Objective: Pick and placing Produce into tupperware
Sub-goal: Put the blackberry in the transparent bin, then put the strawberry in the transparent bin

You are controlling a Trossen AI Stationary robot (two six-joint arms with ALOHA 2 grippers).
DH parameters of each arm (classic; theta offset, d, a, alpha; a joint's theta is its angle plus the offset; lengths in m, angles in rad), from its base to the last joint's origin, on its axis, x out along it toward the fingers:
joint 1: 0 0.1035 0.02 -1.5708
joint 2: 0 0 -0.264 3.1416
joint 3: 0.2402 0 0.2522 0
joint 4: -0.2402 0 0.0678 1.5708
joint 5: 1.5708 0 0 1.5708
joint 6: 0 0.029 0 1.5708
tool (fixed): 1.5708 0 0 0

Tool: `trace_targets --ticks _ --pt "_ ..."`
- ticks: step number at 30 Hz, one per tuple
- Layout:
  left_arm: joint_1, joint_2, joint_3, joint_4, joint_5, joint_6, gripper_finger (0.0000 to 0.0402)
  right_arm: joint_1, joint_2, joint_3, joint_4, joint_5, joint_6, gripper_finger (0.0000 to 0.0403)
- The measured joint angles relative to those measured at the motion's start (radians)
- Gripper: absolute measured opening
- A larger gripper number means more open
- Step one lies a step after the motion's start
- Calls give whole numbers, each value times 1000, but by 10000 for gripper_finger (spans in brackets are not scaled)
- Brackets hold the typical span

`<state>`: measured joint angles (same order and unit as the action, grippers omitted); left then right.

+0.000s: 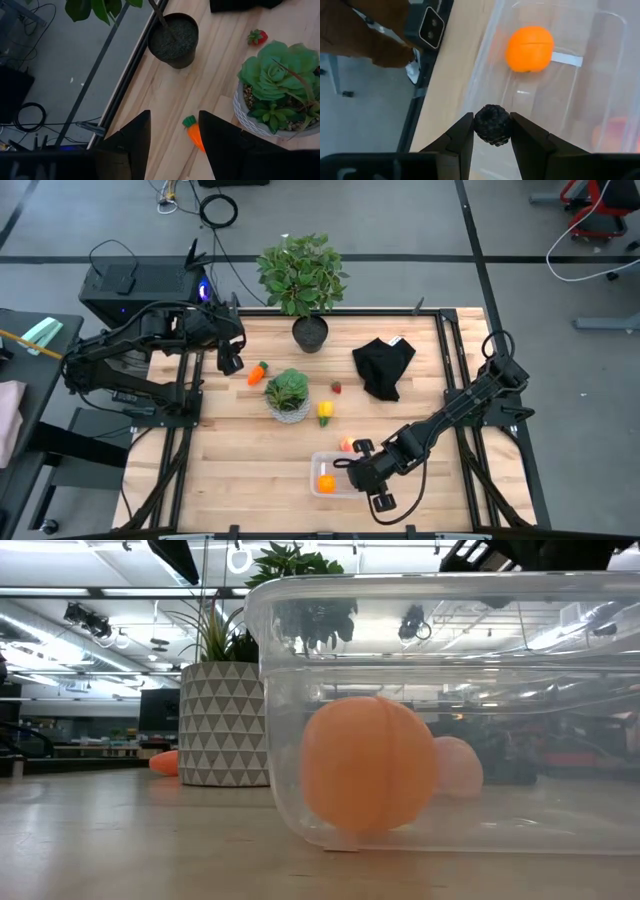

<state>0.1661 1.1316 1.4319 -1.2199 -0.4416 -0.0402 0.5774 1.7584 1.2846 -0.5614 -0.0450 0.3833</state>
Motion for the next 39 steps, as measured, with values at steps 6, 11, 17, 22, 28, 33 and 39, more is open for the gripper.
trace_targets --ticks 6,11,17,22,28,33,39 --pt "0 0 0 0 0 0 176 0 0 0 -4 -32 0 129" --pt "0 0 0 0 0 1 173 0 0 0 -9 -34 0 140" --pt "0 0 0 0 0 1 176 0 0 0 -13 -34 -1 155" --pt "0 0 0 0 0 1 173 -11 0 0 -37 36 -17 160" --pt "0 0 0 0 0 1 174 -109 0 0 -49 99 28 160" --pt "0 0 0 0 0 0 175 -222 0 0 -58 102 10 161" --pt "0 0 0 0 0 0 173 -381 0 1 -91 124 15 173"
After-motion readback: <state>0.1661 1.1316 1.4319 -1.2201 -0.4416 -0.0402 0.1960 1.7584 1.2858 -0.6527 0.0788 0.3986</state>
